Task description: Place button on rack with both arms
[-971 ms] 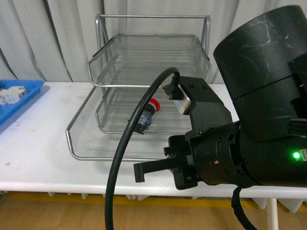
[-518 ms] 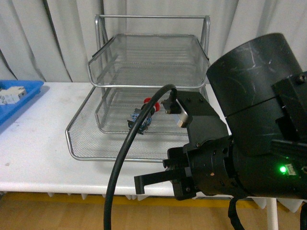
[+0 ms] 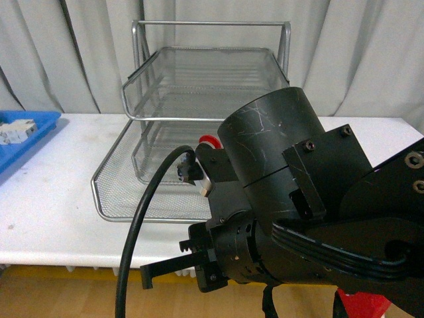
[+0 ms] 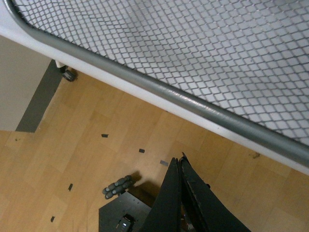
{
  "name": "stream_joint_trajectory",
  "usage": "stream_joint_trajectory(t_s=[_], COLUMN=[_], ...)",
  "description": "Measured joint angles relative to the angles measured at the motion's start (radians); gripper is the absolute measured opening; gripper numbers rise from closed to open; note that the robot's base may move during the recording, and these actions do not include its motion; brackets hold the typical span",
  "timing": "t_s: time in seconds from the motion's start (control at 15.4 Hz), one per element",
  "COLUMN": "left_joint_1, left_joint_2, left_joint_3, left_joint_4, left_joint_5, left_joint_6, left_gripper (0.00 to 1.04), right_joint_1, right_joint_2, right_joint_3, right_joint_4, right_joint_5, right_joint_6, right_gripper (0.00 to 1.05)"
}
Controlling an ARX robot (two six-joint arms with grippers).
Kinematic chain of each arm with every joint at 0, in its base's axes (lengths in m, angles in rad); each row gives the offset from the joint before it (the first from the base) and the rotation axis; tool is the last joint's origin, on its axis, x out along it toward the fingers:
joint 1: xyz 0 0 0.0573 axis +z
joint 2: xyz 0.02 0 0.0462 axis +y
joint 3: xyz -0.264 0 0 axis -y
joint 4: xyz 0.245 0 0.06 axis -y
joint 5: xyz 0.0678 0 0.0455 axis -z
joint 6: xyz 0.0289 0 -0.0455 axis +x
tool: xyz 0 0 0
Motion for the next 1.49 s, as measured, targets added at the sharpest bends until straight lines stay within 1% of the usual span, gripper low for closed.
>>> stream_joint_trajectory(t_s=[0.26, 0.52, 0.91, 1.17, 1.29, 1.49], left_joint_1=[0.0, 0.0, 0.0, 0.0, 0.0, 0.0], left_joint_2=[0.0, 0.0, 0.0, 0.0, 0.0, 0.0], left_joint_3=[0.0, 0.0, 0.0, 0.0, 0.0, 0.0], left_joint_4=[0.0, 0.0, 0.0, 0.0, 0.0, 0.0], left_joint_5=[0.0, 0.0, 0.0, 0.0, 0.0, 0.0], left_joint_6=[0.0, 0.0, 0.0, 0.0, 0.0, 0.0], left_gripper=[0.98, 0.98, 0.98, 0.98, 0.98, 0.98], right_joint_1=[-0.017, -0.039, -0.093, -0.111, -0.111, -0.135], right_joint_2=[0.015, 0.048, 0.083, 0.121, 0.128, 0.127], right_joint_3=[0.05, 0.101, 0.173, 0.206, 0.218, 0.263], right_joint_4=[-0.009, -0.053, -0.072, -0.092, -0.095, -0.075], right_joint_5=[0.028, 0.038, 0.048, 0.045, 0.042, 0.055], right_joint_6=[-0.003, -0.017, -0.047, -0.055, -0.06, -0.082], right_gripper=[0.02, 0.02, 0.02, 0.02, 0.02, 0.02])
